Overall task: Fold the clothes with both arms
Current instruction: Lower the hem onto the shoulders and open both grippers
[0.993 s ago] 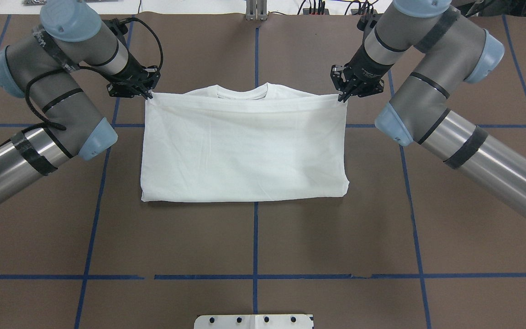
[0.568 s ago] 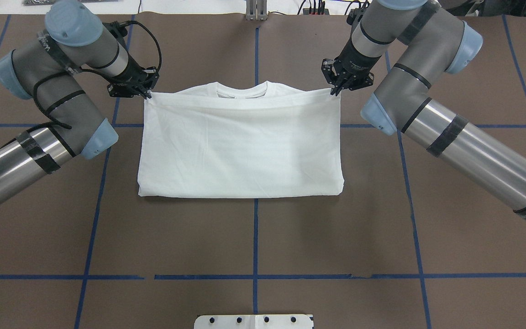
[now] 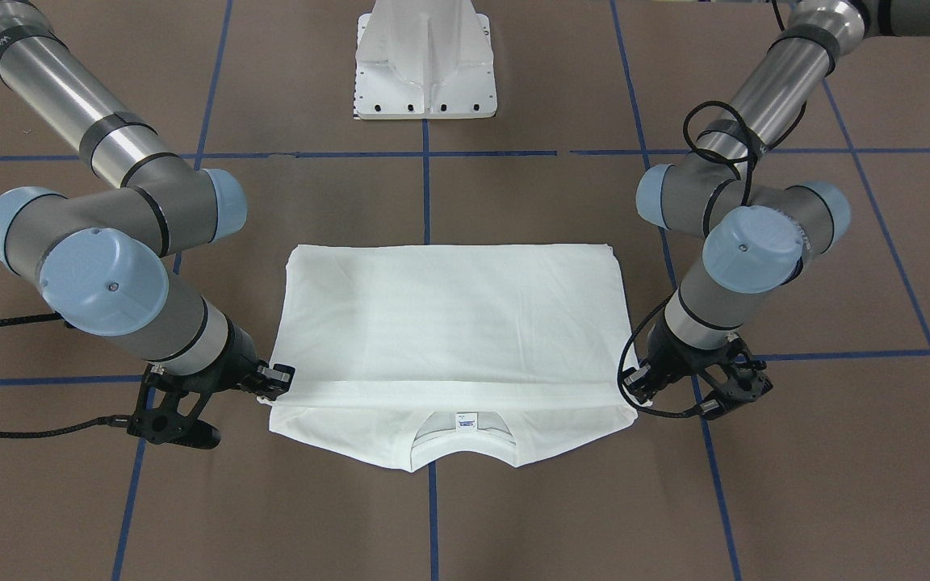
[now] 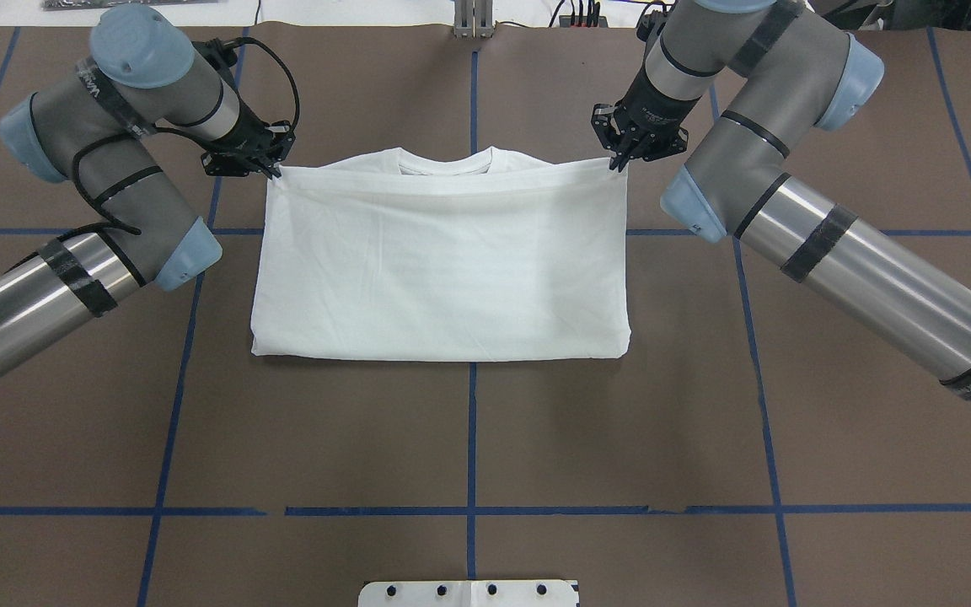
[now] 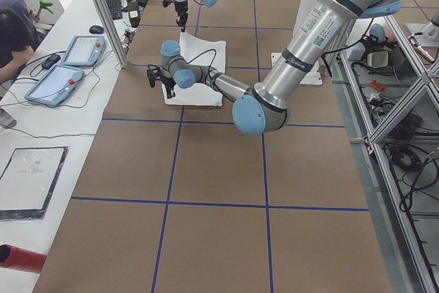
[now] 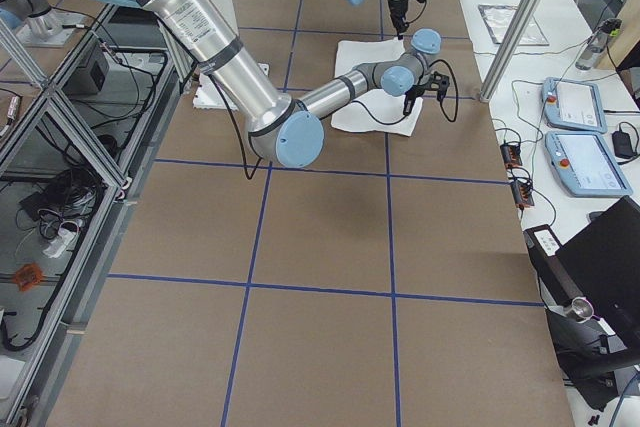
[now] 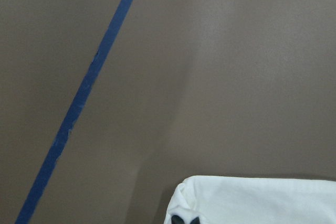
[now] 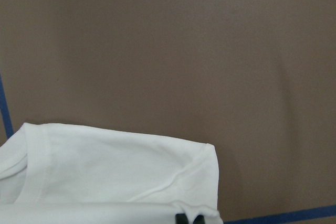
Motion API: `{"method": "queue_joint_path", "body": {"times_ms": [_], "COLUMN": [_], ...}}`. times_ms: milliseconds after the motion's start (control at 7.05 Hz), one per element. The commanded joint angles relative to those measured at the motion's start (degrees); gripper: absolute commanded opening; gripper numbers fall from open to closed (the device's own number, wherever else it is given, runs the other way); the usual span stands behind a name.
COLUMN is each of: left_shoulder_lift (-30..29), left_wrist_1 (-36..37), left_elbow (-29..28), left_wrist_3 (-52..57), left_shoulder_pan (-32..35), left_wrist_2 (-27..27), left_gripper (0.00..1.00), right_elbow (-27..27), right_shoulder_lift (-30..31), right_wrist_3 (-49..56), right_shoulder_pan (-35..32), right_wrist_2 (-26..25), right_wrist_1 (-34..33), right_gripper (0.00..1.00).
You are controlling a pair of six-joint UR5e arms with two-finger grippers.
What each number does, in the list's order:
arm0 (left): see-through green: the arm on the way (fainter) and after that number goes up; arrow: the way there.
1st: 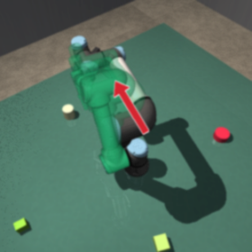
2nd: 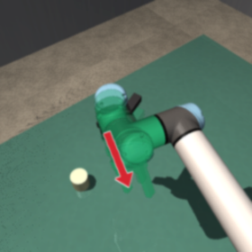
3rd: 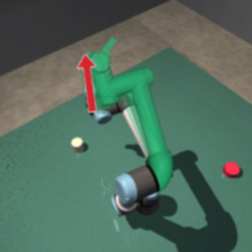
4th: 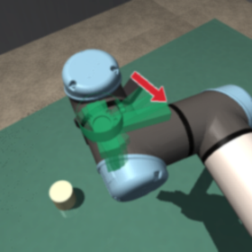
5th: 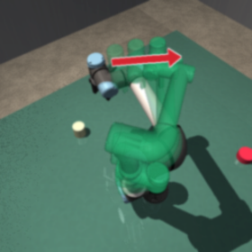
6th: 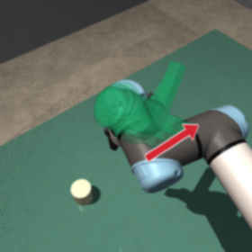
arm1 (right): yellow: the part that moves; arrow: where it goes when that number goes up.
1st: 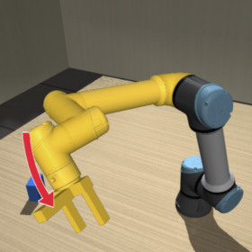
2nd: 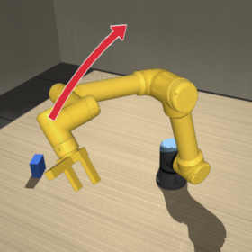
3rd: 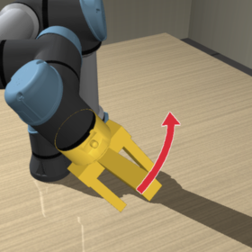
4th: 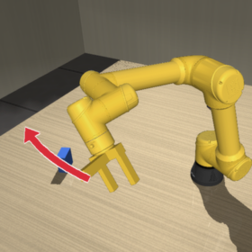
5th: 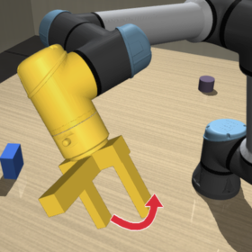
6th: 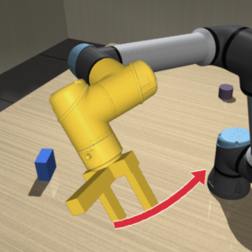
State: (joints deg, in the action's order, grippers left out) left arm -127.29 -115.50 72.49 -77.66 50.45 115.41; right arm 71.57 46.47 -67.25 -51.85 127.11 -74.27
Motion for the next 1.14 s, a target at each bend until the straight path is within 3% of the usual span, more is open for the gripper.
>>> {"method": "queue_joint_path", "body": {"times_ms": [0,142,284,710,993], "left_shoulder_lift": [-0.24,-0.33,-0.51,-0.16,3.25], "left_wrist_1": [0.10,0.10,0.10,0.36,1.15], "left_elbow": [0.02,0.02,0.11,1.07,8.16], "left_wrist_3": [-0.04,-0.04,0.05,0.31,0.40], "left_shoulder_pan": [0.00,0.00,0.00,0.18,0.70], "left_wrist_2": [-0.01,-0.10,-0.62,-1.33,-1.07], "left_gripper": [0.11,0.67,0.99,0.99,0.99], "right_elbow": [-0.11,-0.11,-0.03,1.98,14.94], "right_shoulder_lift": [-0.24,-0.24,-0.42,0.80,10.25], "right_wrist_3": [-0.07,-0.07,0.01,0.01,-1.21], "right_shoulder_pan": [0.00,0.00,0.17,0.17,4.19], "right_wrist_2": [0.07,-0.02,-0.89,-0.55,-2.90], "right_wrist_1": [0.09,0.09,0.09,0.17,-0.17], "right_gripper": [0.00,0.44,0.99,1.00,1.00]}}
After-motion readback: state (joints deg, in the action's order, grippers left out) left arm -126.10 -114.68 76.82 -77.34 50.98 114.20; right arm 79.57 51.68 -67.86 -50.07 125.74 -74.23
